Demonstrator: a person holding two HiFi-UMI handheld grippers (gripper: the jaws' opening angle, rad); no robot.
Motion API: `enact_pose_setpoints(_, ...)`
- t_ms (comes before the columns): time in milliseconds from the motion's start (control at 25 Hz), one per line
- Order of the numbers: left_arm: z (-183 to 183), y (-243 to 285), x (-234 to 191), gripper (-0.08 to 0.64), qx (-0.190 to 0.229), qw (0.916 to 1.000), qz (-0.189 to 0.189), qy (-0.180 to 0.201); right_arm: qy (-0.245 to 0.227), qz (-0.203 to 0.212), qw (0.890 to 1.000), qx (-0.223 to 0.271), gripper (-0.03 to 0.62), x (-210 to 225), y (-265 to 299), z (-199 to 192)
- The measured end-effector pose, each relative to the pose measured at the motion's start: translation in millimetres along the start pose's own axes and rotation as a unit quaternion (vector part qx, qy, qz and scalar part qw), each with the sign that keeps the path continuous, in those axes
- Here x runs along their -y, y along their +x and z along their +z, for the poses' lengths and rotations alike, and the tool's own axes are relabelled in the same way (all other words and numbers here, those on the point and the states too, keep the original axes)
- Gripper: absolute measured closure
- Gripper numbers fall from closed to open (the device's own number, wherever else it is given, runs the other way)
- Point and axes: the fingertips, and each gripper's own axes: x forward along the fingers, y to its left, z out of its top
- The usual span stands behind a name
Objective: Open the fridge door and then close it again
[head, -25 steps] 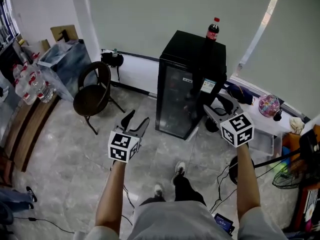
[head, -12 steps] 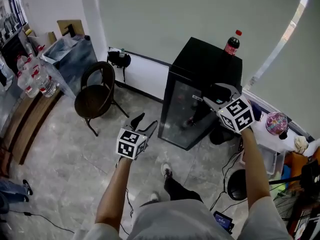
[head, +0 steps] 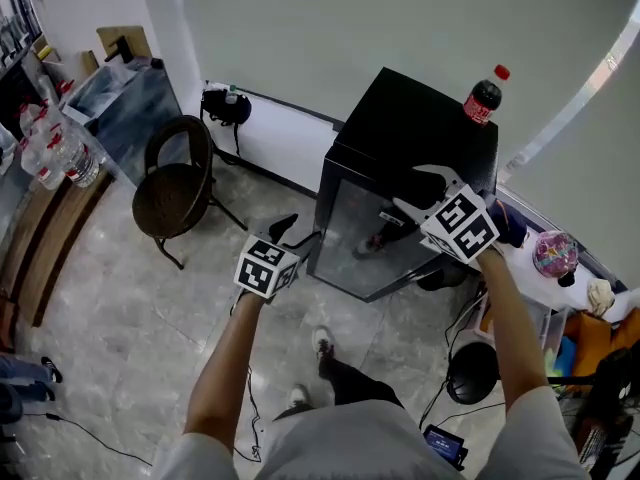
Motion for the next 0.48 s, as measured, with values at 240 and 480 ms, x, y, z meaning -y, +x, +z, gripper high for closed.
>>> enact_pose_setpoints(240,-8.1,47.8,-16.0,0.324,-0.027,0.9992,-0.024,0.018,-0.006,0.027,1.0,-0.007,0.364,1.1,20.0,-5.5)
enact_pose_setpoints(480,-30.6,84.2,-31.2,0.324,-0.066,0.9965,-0.034,0.039,-0.016,0.048,0.999,-0.007,0.362,-7.3,31.0,-2.5)
